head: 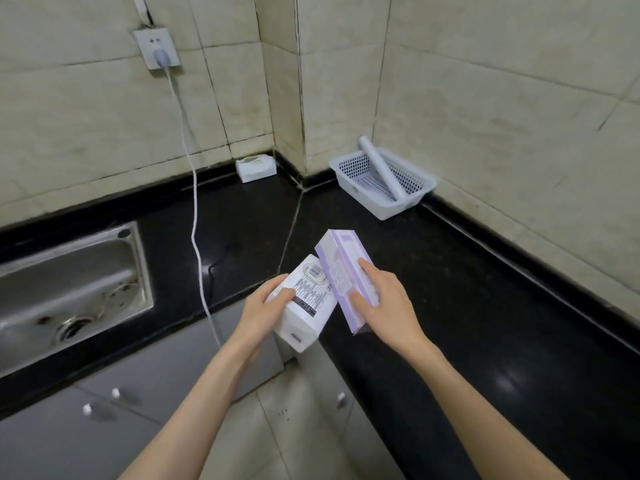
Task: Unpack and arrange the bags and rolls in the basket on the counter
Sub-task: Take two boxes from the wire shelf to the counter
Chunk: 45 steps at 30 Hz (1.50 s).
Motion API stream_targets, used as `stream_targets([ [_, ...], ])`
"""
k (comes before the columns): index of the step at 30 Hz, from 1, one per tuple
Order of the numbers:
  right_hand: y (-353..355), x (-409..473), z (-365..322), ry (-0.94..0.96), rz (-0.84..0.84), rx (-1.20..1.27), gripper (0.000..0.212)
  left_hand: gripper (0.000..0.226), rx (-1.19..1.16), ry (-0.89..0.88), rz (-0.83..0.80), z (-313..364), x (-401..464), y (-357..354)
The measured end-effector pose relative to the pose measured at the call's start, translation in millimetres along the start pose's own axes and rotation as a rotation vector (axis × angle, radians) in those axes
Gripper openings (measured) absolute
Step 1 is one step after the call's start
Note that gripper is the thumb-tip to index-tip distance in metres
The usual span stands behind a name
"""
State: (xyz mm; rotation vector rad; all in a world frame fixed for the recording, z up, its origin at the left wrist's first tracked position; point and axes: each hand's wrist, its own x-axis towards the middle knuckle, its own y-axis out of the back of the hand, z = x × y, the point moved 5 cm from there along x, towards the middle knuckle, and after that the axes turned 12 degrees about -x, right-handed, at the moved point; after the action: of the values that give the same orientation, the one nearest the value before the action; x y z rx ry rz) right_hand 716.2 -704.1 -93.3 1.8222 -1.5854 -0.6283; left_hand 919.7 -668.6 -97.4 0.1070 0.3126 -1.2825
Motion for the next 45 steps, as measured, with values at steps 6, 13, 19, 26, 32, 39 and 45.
stream_targets([
  [6,-29,99,31,-0.078,-0.007,-0.147,0.059,0.029,-0.019,0.054,0.019,-4,108,14],
  [13,-78,249,60,-0.226,-0.052,-0.215,0.058,0.028,0.084,0.050,0.026,10,299,40],
  [19,-115,360,64,-0.260,-0.124,-0.482,0.058,0.047,0.595,-0.274,-0.005,51,445,49],
  [26,-148,417,70,-0.229,-0.126,-0.639,0.061,0.059,1.176,-0.717,-0.196,53,513,39],
  [32,-157,419,81,-0.237,-0.149,-0.644,0.062,0.047,1.182,-0.700,-0.293,19,519,48],
  [39,-159,422,85,-0.259,-0.143,-0.676,0.060,0.049,1.152,-0.700,-0.334,24,536,35],
  [45,-160,430,87,-0.231,-0.139,-0.760,0.056,0.047,1.208,-0.643,-0.283,27,558,27],
])
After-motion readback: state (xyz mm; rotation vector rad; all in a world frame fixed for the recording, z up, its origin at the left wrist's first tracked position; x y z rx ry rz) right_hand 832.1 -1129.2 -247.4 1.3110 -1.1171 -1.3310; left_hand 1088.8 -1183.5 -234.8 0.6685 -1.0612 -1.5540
